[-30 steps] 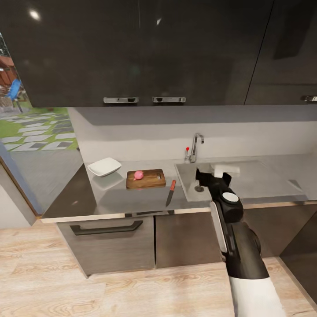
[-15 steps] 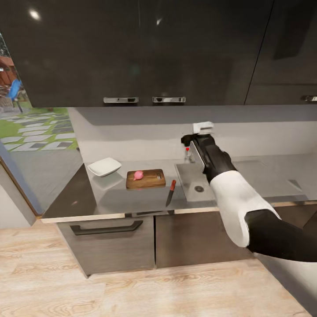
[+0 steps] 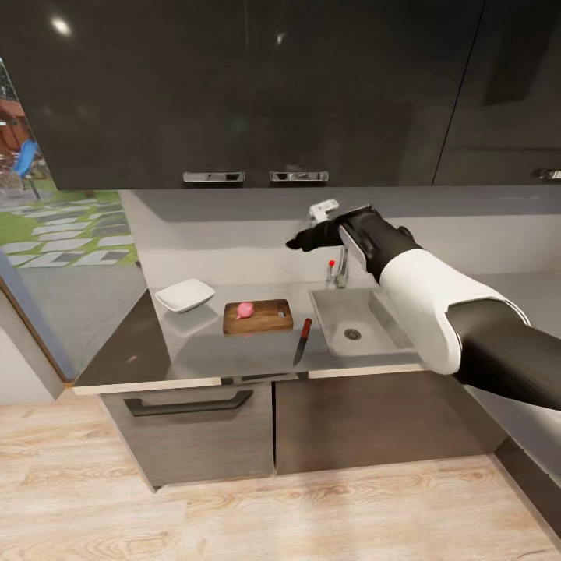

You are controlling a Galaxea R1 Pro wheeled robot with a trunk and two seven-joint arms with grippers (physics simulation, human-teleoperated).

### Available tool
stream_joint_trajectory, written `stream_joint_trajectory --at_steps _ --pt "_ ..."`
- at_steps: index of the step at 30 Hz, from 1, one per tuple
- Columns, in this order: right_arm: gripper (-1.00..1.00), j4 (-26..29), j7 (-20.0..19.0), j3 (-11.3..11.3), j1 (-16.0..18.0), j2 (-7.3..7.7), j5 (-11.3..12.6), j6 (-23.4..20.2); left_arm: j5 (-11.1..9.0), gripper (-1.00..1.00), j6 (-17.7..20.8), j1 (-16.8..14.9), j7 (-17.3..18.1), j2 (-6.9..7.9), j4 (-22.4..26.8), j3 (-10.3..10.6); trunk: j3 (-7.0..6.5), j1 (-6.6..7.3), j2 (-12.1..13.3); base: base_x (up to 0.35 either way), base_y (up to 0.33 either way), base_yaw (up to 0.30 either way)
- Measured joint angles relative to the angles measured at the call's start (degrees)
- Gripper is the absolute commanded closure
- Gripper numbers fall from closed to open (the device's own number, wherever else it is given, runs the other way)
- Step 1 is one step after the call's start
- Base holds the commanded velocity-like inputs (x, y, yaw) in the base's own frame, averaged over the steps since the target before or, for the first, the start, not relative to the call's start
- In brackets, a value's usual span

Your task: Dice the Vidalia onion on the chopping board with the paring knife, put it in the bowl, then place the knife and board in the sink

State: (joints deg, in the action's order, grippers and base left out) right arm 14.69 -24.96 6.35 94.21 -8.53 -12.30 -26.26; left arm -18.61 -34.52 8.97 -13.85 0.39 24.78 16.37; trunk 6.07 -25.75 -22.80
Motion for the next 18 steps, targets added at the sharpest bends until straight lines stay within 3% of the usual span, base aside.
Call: stream_joint_trajectory --at_steps 4,8,11,14,18 --pt "-1.0 -2.63 -17.81 1.22 -0.09 1.62 -10.35 3.25 0.0 -1.0 0.01 0.0 0.0 0.0 0.0 0.0 0.0 0.0 0.0 0.0 0.0 0.0" --pt "-1.0 -3.84 -28.88 1.38 -0.11 3.2 -15.83 8.95 0.0 -1.0 0.06 0.0 0.0 0.0 0.0 0.0 0.0 0.0 0.0 0.0 0.0 0.0" --pt "-1.0 -3.99 -35.0 1.49 -0.11 5.17 -18.68 12.4 0.0 -1.0 0.11 0.0 0.0 0.0 -0.03 0.0 0.0 0.0 0.0 0.0 0.0 0.0" --pt "-1.0 -3.98 -39.21 1.55 -0.12 6.17 -21.36 15.7 -0.01 -1.0 0.2 0.0 0.0 0.0 -0.07 0.0 0.0 0.0 0.0 0.0 0.0 0.0" --pt "-1.0 -4.07 -45.67 1.91 -0.12 6.54 -30.15 22.93 -0.04 -1.0 0.24 0.0 0.0 0.0 -0.03 0.0 0.0 0.0 0.0 0.0 0.0 0.0"
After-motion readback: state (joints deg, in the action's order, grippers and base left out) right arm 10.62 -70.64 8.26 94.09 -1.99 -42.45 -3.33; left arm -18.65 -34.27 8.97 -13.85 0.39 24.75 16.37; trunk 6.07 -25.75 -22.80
